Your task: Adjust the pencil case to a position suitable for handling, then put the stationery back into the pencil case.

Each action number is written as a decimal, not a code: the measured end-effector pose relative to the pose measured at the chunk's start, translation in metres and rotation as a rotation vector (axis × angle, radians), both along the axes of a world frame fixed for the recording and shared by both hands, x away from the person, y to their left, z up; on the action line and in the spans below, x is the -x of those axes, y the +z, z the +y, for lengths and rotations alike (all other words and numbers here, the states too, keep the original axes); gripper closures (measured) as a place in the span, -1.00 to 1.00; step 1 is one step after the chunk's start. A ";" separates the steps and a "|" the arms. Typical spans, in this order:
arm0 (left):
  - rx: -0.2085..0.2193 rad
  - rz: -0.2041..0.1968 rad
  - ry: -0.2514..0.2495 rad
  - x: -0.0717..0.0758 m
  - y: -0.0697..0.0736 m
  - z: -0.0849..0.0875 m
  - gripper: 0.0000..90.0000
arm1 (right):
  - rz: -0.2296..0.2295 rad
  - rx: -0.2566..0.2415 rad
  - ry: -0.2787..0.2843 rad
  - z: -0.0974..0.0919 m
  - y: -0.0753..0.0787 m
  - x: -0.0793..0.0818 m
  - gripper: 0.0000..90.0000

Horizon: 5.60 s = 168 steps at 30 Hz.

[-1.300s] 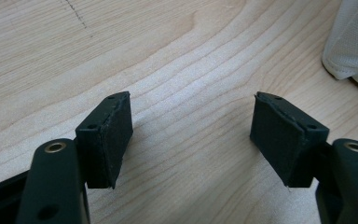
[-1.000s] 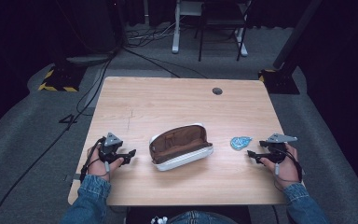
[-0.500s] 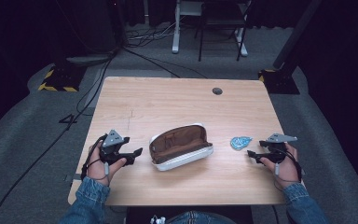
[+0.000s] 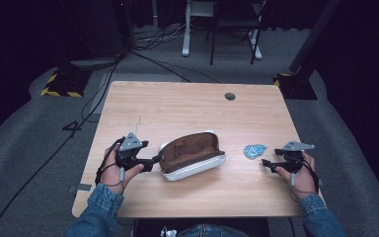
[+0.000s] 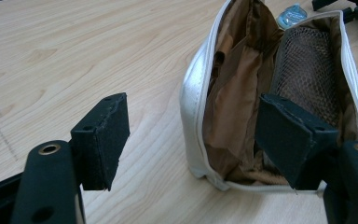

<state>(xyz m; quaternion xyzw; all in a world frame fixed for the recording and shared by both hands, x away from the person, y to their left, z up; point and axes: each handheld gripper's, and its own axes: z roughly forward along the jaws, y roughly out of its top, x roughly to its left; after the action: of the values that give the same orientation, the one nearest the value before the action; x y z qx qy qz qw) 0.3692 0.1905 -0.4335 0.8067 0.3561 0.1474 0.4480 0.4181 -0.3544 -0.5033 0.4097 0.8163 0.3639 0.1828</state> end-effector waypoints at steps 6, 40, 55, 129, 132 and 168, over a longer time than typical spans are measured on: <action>0.041 0.000 -0.032 -0.012 -0.004 -0.010 -0.44 | -0.001 0.001 0.000 0.000 0.000 0.000 -0.52; 0.113 0.070 -0.141 -0.053 -0.044 -0.031 0.28 | 0.001 0.001 0.009 0.000 0.000 0.000 -0.52; 0.119 0.095 -0.202 -0.055 -0.045 -0.035 0.86 | 0.001 0.000 0.012 0.000 0.000 0.000 -0.52; 0.113 0.191 -0.416 -0.021 -0.044 -0.077 0.71 | 0.000 0.000 0.021 0.000 0.000 0.001 -0.52; 0.090 0.185 -0.388 -0.021 -0.043 -0.077 0.19 | 0.000 -0.001 0.021 0.001 0.000 0.001 -0.52; -0.004 -0.050 -0.129 0.027 -0.016 0.009 -0.49 | 0.027 0.065 0.050 0.013 0.016 0.007 -0.34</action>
<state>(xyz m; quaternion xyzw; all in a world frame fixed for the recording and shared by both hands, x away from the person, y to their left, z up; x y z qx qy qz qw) 0.3425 0.1999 -0.4497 0.8248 0.2919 0.1393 0.4637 0.4112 -0.3410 -0.4873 0.3878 0.8402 0.3359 0.1757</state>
